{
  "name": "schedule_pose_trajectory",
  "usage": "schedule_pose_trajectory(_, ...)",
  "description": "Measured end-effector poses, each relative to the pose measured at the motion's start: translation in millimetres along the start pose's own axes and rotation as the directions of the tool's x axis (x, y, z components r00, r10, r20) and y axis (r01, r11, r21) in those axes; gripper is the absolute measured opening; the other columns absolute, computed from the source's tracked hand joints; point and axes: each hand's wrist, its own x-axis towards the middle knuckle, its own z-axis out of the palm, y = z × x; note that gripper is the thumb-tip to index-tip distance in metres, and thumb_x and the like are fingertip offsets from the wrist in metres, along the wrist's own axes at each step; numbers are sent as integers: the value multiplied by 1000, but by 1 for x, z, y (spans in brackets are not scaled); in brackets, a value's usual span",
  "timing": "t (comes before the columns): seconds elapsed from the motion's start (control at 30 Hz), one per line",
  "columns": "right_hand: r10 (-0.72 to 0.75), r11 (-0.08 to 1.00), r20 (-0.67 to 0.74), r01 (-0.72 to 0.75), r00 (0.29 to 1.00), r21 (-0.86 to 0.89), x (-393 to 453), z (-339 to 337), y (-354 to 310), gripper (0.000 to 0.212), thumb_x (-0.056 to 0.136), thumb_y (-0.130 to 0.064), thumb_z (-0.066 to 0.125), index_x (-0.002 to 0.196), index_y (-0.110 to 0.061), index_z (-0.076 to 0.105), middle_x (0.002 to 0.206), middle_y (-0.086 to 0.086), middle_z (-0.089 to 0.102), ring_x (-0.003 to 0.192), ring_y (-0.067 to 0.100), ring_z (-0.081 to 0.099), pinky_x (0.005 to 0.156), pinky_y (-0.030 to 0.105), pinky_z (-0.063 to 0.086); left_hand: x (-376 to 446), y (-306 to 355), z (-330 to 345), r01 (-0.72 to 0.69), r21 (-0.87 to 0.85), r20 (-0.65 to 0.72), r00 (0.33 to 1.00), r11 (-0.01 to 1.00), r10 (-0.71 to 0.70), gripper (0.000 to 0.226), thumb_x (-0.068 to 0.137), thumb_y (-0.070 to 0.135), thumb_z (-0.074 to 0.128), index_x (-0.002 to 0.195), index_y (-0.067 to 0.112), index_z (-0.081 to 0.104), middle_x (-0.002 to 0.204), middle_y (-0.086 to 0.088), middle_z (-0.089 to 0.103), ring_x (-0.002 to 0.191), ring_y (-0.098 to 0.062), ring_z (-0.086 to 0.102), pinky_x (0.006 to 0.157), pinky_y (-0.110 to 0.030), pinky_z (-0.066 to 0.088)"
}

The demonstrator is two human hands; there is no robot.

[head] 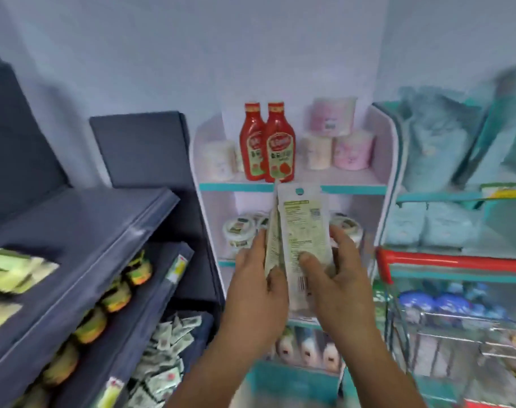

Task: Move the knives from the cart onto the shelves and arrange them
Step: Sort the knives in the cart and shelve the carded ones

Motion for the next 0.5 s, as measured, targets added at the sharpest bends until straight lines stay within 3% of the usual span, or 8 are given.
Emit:
schedule_pose_trajectory(0.13, -59, 998, 150, 58, 987, 12, -5, 87, -24, 47, 92, -10, 57, 121, -43, 42, 95, -32, 58, 77, -21, 58, 61, -1, 41, -1, -28, -78, 78, 43, -138, 988, 996, -71, 62, 85, 12, 39, 143, 34, 34, 120, 3, 50, 97, 11, 45, 88, -6, 39)
schedule_pose_trajectory(0.27, -131, 990, 270, 139, 954, -10, -8, 162, -39, 47, 90, -14, 56, 129, -37, 46, 106, -27, 60, 94, -12, 57, 75, 15, 47, -2, -54, -143, 146, 10, -229, 963, 989, -140, 69, 74, 15, 38, 142, 29, 35, 123, 1, 52, 110, -2, 46, 99, -28, 44)
schedule_pose_trajectory(0.4, -185, 983, 397, 170, 899, 72, -10, 225, -54, 54, 91, -7, 53, 136, -33, 43, 121, -19, 60, 105, -2, 57, 78, 3, 43, -7, -69, -194, 216, 58, -362, 915, 975, -181, 64, 85, 3, 39, 145, 25, 29, 118, -2, 47, 88, 16, 40, 70, -6, 39)
schedule_pose_trajectory(0.5, -205, 979, 489, 166, 848, 122, -8, 263, -64, 55, 91, -6, 53, 135, -38, 43, 119, -22, 61, 107, -2, 57, 82, 9, 44, -8, -74, -223, 253, 98, -442, 877, 962, -186, 66, 89, 5, 40, 147, 30, 22, 110, 3, 43, 88, 5, 42, 65, -7, 33)
